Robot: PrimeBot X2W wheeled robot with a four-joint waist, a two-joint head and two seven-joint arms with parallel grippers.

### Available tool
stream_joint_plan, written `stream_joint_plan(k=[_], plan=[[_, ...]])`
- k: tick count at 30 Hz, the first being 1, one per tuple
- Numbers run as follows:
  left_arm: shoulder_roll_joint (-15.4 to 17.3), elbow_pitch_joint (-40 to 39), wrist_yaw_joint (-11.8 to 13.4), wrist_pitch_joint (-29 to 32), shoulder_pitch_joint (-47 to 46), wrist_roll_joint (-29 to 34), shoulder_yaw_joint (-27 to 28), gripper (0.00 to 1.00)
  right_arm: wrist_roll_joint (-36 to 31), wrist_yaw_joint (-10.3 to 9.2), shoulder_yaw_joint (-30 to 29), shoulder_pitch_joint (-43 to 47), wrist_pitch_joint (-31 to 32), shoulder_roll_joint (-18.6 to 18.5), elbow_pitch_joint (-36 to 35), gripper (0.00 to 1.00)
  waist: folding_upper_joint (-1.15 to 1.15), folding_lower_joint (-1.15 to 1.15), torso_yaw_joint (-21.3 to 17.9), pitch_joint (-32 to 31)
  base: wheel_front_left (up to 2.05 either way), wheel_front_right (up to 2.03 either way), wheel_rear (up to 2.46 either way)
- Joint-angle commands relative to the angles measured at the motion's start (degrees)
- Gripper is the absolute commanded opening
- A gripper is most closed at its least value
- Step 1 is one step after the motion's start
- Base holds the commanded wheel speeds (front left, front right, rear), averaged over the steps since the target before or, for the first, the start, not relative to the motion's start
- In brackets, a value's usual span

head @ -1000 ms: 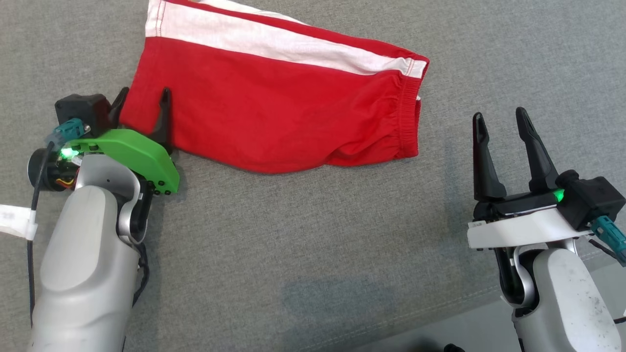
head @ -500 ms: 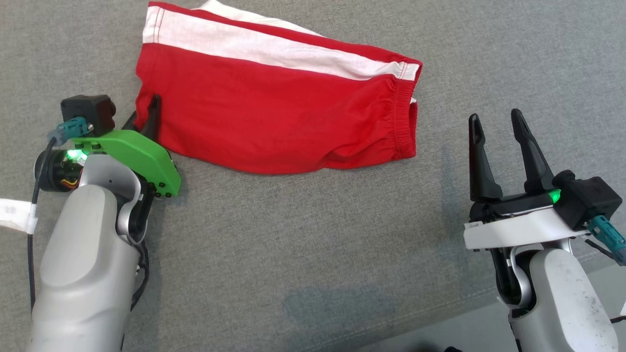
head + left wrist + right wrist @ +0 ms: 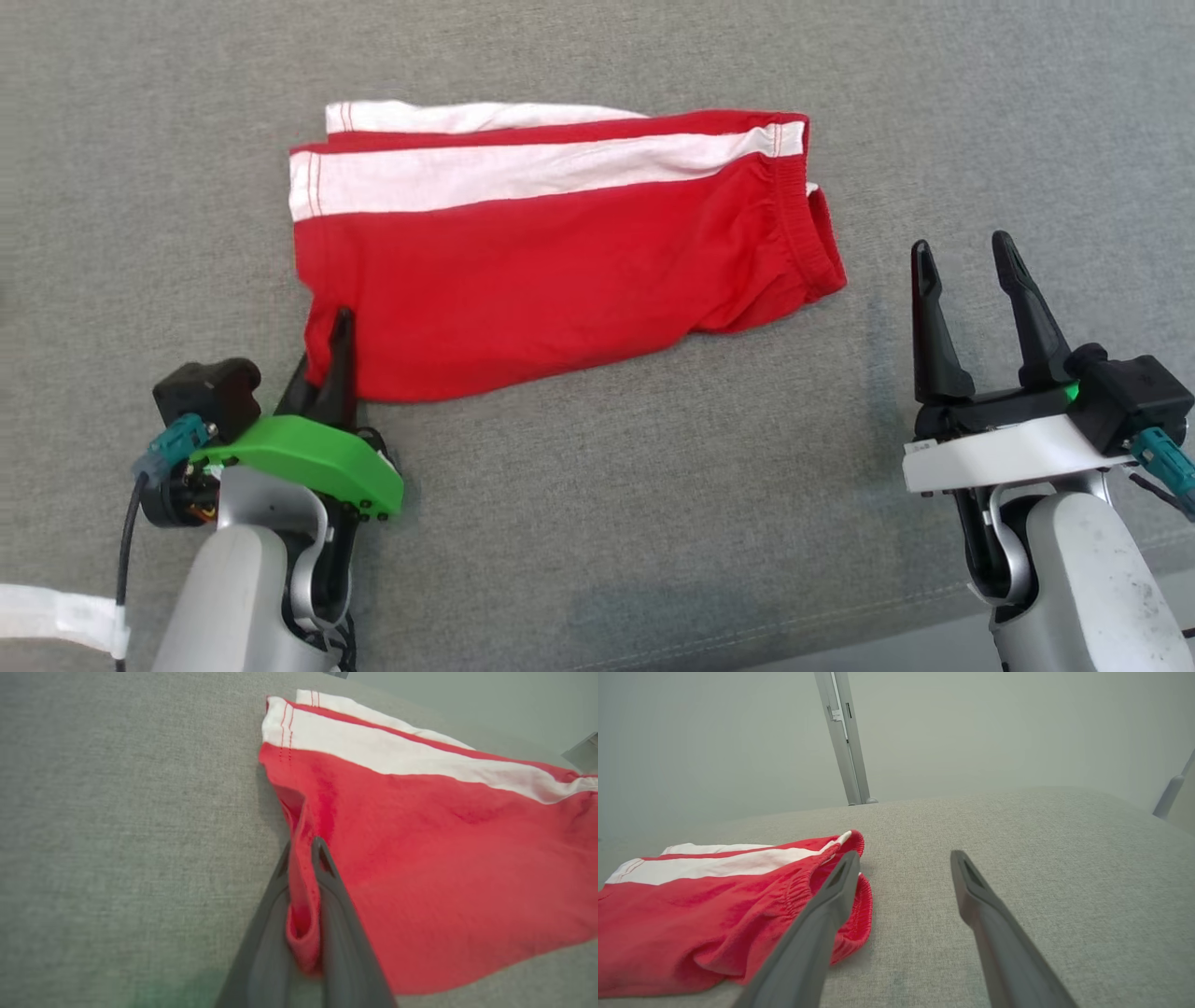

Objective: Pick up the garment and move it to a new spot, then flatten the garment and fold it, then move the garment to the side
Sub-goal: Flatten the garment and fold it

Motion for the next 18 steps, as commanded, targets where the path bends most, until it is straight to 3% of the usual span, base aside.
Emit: stream_joint_plan(k=[1, 5, 6, 7, 8, 11, 18], plan=[[-0.1, -1.2, 0.5, 0.3, 1.3, -0.5, -0.1, 0.00, -0.2, -0.02, -0.3, 0.6, -0.2, -0.5, 0.1, 1.00, 0.00, 0.00, 2.3, -1.5, 0.00, 0.00, 0.00], [-0.6, -4.2, 1.3, 1.6, 3.5, -0.4, -1.3, 0.00, -0.3, -0.02, -0.2, 0.7, -0.2, -1.1, 0.4, 1.00, 0.00, 0.00, 3.7, -2.1, 0.00, 0.00, 0.00], [-0.7, -4.7, 1.6, 1.8, 3.7, -0.4, -1.5, 0.25, -0.2, -0.02, -0.1, 0.7, -0.2, -1.2, 0.5, 1.00, 0.00, 0.00, 3.8, -2.3, 0.00, 0.00, 0.00], [-0.8, -4.9, 1.9, 2.0, 3.9, -0.2, -1.6, 0.95, -0.2, -0.02, -0.1, 0.6, -0.2, -1.3, 0.7, 1.00, 0.00, 0.00, 3.9, -2.4, 0.00, 0.00, 0.00], [-0.8, -5.1, 2.1, 2.1, 3.9, 0.1, -1.7, 1.00, -0.2, -0.02, 0.0, 0.6, -0.2, -1.4, 0.8, 1.00, 0.00, 0.00, 3.9, -2.6, 0.00, 0.00, 0.00], [-0.5, -5.6, 3.0, 0.6, 4.3, 0.9, -1.6, 1.00, 0.0, -0.02, 0.5, 0.4, -0.2, -1.4, 1.3, 1.00, 0.00, 0.00, 3.6, -3.3, 0.00, 0.00, 0.00], [0.4, -9.4, 5.0, -11.0, 4.3, 5.3, 0.1, 1.00, -0.9, -0.02, 0.7, 0.4, -0.2, -2.3, 1.9, 1.00, 0.00, 0.00, 3.4, -5.6, 0.00, 0.00, 0.00]])
